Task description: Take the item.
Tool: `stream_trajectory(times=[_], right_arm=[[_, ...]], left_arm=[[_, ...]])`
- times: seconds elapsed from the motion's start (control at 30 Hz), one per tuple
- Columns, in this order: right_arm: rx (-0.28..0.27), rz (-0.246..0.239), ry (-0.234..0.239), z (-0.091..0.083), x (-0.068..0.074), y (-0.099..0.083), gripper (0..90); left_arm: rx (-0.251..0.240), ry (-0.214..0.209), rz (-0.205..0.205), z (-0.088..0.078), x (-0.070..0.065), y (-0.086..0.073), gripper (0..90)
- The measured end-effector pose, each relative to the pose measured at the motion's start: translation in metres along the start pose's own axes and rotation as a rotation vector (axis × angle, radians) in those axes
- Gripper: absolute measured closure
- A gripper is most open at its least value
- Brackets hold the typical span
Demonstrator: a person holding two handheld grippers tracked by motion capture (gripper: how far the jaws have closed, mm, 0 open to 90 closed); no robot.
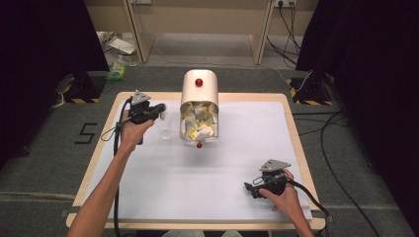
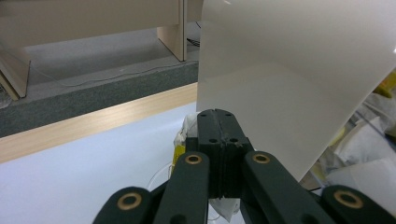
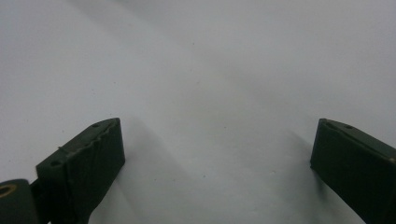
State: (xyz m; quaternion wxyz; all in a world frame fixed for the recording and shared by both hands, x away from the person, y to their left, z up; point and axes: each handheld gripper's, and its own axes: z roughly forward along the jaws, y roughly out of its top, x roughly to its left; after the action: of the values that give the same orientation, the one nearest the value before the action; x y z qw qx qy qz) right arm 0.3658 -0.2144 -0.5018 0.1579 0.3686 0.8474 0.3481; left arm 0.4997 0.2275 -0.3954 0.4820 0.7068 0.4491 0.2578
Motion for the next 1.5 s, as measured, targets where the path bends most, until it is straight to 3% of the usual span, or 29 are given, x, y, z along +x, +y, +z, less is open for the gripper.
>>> stream_trajectory(times=[0.8, 1.13, 1.27, 1.5], right_arm=[[0.0, 0.0, 0.0, 0.0, 0.0, 0.0, 3.6], [0.0, 0.0, 0.0, 0.0, 0.0, 0.0, 3.6], [0.0, 0.0, 0.0, 0.0, 0.0, 0.0, 3.6], [0.0, 0.001, 0.0, 0.0, 0.0, 0.0, 3.5]], left_arm=[[0.046, 0.017, -0.021, 0.017, 0.005, -0.028, 86.7], [0.039, 0.019, -0.033, 0.014, 0.008, -0.026, 80.3], [0.039, 0.015, -0.039, 0.012, 0.009, -0.026, 75.9], [0.038, 0.003, -0.049, 0.007, 0.007, -0.023, 56.4]])
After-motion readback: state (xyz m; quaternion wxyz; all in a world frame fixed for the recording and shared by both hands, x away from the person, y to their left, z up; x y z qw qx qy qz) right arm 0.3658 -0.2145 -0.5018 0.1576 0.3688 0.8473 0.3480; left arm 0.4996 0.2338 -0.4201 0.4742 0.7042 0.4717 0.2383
